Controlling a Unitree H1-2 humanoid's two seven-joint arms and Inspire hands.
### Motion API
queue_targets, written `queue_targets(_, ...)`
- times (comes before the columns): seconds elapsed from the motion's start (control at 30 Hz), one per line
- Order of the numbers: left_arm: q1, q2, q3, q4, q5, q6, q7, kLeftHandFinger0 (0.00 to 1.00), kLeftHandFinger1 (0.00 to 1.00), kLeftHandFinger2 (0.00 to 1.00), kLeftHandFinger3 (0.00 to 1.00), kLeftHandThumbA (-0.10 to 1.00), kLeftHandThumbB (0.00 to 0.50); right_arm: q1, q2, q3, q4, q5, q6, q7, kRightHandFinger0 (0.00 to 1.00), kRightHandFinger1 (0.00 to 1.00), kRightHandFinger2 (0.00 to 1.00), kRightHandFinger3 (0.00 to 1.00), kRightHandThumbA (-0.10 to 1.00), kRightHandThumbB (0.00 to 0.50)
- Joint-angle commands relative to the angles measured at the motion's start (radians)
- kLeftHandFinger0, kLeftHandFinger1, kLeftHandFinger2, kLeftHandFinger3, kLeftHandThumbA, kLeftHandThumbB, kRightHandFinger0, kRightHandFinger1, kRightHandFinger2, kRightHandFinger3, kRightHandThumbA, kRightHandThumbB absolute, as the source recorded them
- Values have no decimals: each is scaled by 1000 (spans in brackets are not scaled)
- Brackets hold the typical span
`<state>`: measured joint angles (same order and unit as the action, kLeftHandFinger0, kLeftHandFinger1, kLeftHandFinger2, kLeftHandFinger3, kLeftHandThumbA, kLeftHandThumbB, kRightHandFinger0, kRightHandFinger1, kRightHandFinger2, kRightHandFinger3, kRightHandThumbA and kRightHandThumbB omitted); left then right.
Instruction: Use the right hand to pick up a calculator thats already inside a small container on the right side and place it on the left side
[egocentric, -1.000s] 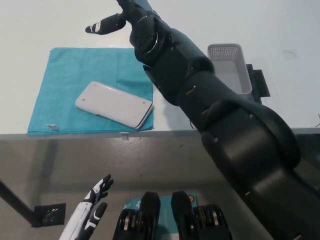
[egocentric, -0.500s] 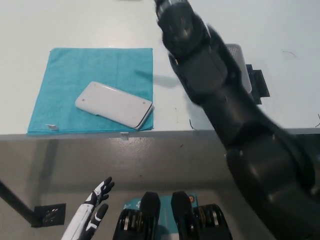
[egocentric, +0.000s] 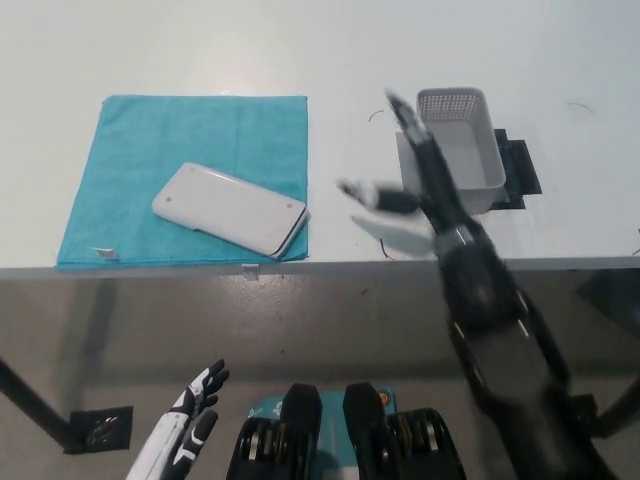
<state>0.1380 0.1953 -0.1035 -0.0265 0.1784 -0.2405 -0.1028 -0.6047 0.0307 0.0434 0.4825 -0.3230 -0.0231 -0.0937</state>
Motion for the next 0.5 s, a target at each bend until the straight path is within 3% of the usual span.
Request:
queue_targets(0.0, 34, -16, 25, 2, -27, -29, 29, 1000, 1000, 1000, 1000, 1000, 206, 454, -229, -15, -1432, 315, -331, 21, 1000, 1000, 1000, 1000, 938, 347)
queue_targets(0.17, 48, -19, 25, -2, -20, -25, 33, 1000, 1000, 1000, 1000, 1000, 206, 556, -200, 13, -1432, 308, -375, -4, 1000, 1000, 1000, 1000, 986, 422)
queue_targets(0.23, 49, -19, 25, -5, -17, -21, 34, 1000, 1000, 1000, 1000, 1000, 200, 580, -197, 33, -1431, 325, -389, -9, 1000, 1000, 1000, 1000, 930, 419)
queue_targets(0.33, 58, -19, 25, -3, -9, -23, 36, 1000, 1000, 1000, 1000, 1000, 192, 636, -177, 70, -1409, 323, -430, -15, 1000, 1000, 1000, 1000, 994, 405)
queue_targets(0.47, 52, -23, 27, 7, -12, -26, 39, 1000, 1000, 1000, 1000, 1000, 198, 703, -179, 100, -1393, 327, -424, 1, 1000, 1000, 1000, 1000, 1000, 398)
